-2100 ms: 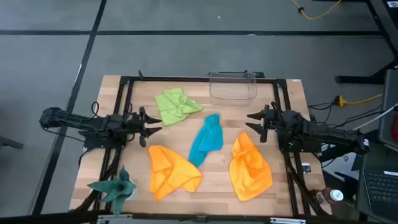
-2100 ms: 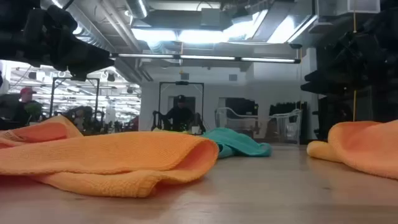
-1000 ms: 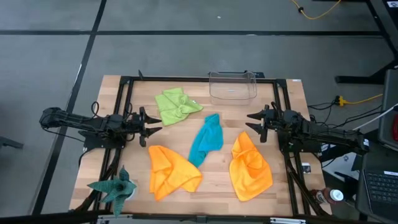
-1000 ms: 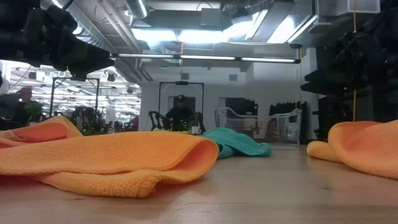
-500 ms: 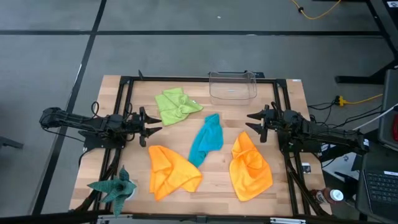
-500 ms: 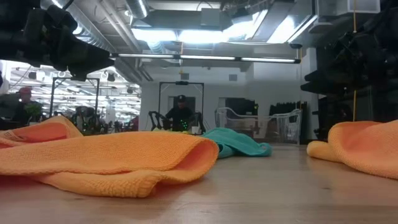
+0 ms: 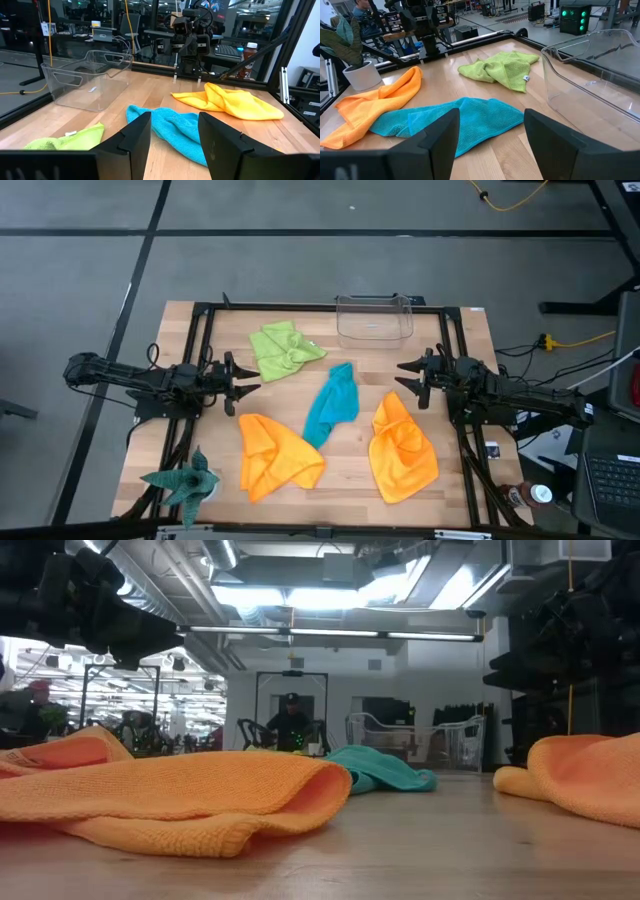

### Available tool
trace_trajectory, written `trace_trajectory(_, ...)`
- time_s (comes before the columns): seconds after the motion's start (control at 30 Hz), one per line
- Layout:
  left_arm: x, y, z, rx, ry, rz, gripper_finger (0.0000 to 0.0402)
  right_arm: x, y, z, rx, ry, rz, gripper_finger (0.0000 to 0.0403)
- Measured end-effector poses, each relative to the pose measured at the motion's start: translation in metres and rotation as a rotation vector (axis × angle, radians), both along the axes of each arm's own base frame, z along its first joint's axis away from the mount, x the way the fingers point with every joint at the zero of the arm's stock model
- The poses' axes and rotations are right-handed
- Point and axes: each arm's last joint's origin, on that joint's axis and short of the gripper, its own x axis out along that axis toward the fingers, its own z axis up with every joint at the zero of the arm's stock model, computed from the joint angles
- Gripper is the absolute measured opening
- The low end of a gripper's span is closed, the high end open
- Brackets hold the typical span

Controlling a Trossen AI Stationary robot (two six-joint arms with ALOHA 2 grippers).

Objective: Fold microfiber towels
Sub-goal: Fold the blue microfiber cloth

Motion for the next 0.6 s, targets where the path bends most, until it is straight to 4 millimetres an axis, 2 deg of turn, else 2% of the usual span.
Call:
trace_trajectory(0.23, 0.0, 0.0, 0.0, 0.002, 0.0, 0.0, 0.0157, 0.0, 0.0, 0.0, 0.008, -0.005, 0.003, 0.0225)
trace_trajectory(0.43, 0.0, 0.0, 0.001, 0.008, -0.005, 0.0, 0.0157, 0.001, 0.003, 0.005, 0.001, -0.053, 0.11, 0.0225)
trace_trajectory(0.6, 0.0, 0.0, 0.005, -0.109, -0.068, 0.001, 0.0157, 0.001, 0.002, 0.011, -0.025, -0.115, 0.077, 0.0225)
